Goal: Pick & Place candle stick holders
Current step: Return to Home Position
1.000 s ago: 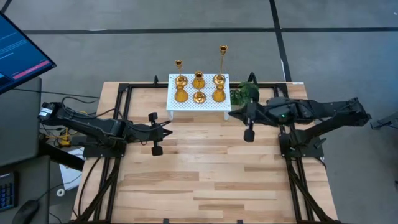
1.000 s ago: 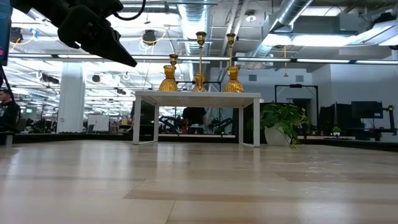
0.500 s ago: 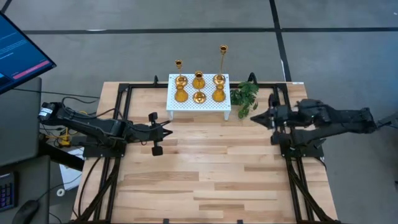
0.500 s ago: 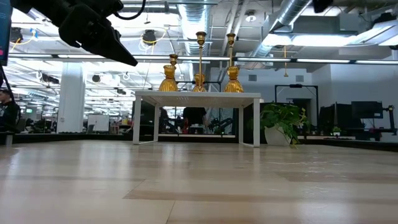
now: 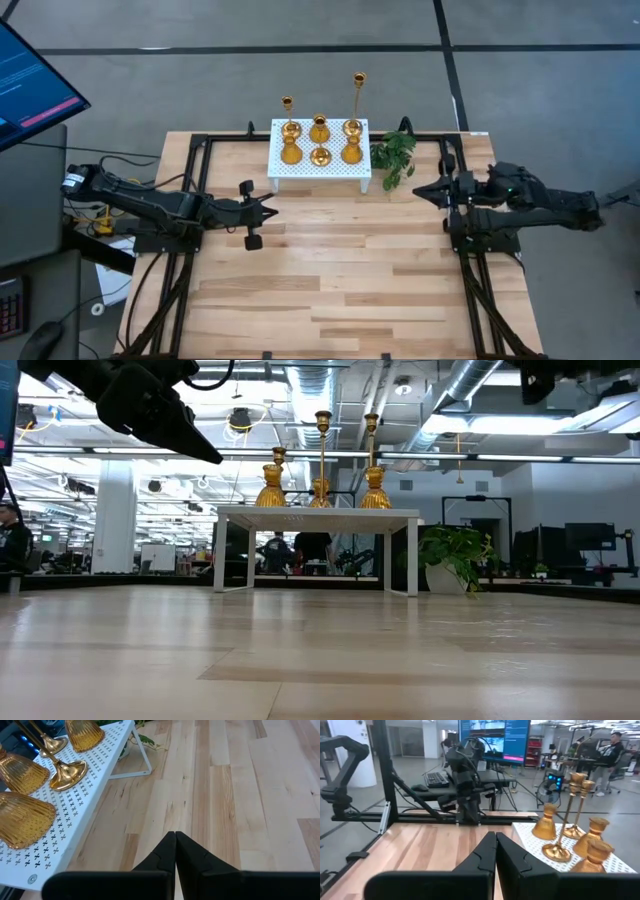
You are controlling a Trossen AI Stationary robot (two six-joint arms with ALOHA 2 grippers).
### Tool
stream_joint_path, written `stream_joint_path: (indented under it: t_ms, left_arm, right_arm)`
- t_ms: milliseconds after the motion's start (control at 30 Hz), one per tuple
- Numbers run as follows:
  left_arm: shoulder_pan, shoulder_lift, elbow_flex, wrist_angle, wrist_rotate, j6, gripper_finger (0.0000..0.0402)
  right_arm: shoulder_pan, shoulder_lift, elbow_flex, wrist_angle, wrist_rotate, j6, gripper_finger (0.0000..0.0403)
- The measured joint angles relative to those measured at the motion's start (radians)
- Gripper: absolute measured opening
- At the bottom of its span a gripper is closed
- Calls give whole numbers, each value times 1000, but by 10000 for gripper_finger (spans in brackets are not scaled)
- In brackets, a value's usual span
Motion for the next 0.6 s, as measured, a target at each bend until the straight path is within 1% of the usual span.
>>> stream_joint_path:
  t_ms: [333, 467, 600]
  left_arm:
    - [0, 0, 0, 0, 0, 0, 8]
    - [0, 0, 0, 0, 0, 0, 8]
    - [0, 0, 0, 0, 0, 0, 8]
  right_arm:
    - [-18, -240, -161, 89, 3, -2, 0]
    - [-17, -331, -215, 91, 4, -2, 0]
    - [-17, -339, -262, 86, 5, -2, 0]
